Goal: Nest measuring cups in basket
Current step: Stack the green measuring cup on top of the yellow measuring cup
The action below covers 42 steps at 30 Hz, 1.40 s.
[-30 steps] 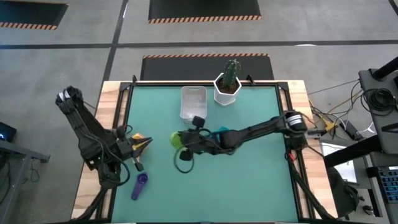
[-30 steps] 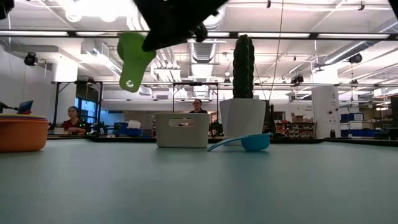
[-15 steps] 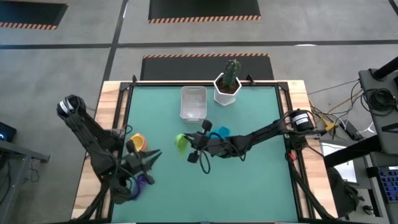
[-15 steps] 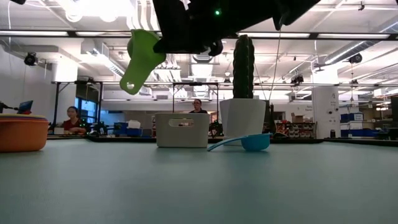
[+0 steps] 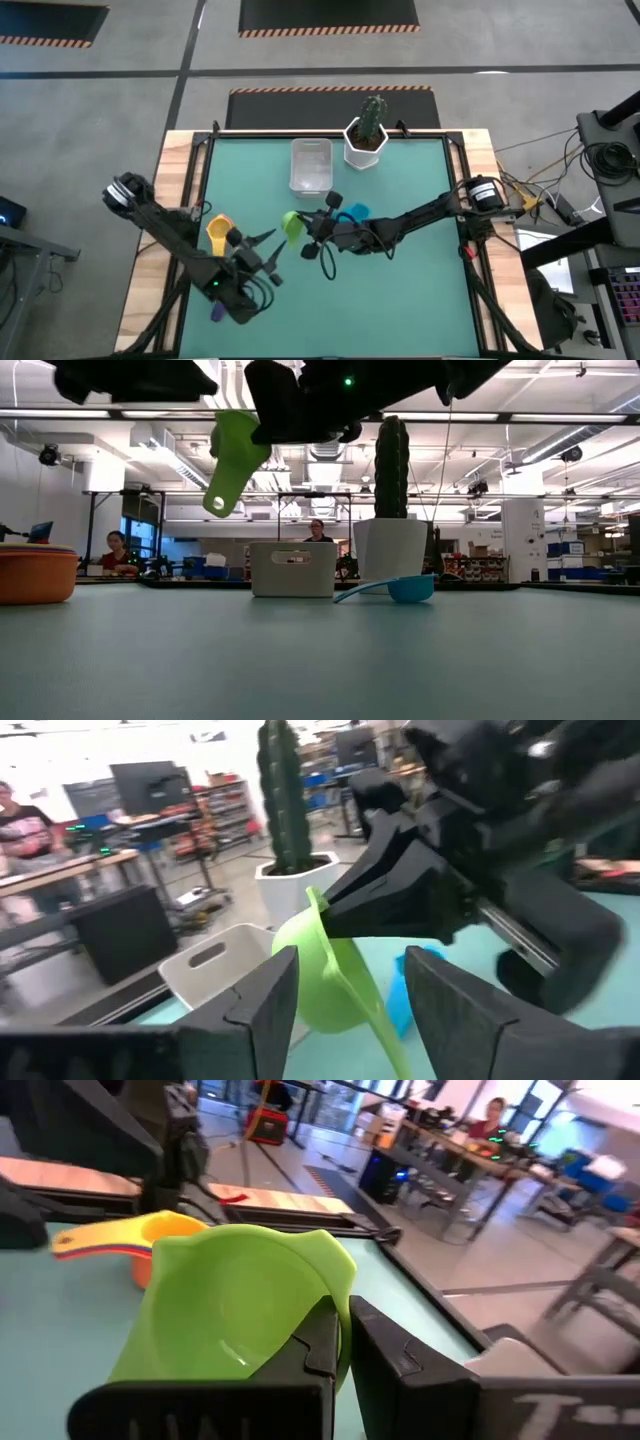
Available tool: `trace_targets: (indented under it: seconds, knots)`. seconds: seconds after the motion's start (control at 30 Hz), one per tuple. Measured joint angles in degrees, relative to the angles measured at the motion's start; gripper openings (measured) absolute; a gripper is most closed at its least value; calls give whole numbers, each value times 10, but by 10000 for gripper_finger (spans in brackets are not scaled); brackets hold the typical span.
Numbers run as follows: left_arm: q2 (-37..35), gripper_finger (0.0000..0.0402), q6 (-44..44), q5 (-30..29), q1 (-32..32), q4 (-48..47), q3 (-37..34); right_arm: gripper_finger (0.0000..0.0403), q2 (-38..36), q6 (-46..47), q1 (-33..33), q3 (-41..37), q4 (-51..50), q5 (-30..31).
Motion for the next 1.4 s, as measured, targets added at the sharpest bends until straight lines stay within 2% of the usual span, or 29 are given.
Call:
trace_targets:
  seconds: [0.17,0.5,0.67,1.0,1.2,1.4]
  knots:
    - [12,154,2,0,22,-1,8,9,0,-10,0,0,-5,34]
    - [32,125,-12,8,80,4,8,9,0,-16,0,0,-4,35]
    - [42,108,-13,14,89,7,7,9,0,-20,0,0,-8,39]
    - [42,7,-13,13,98,13,7,9,0,-18,-1,0,-8,41]
    - [42,2,-13,14,101,22,7,13,0,-5,-1,0,-8,36]
    - [42,1,-13,25,102,22,7,57,0,12,0,0,-3,27]
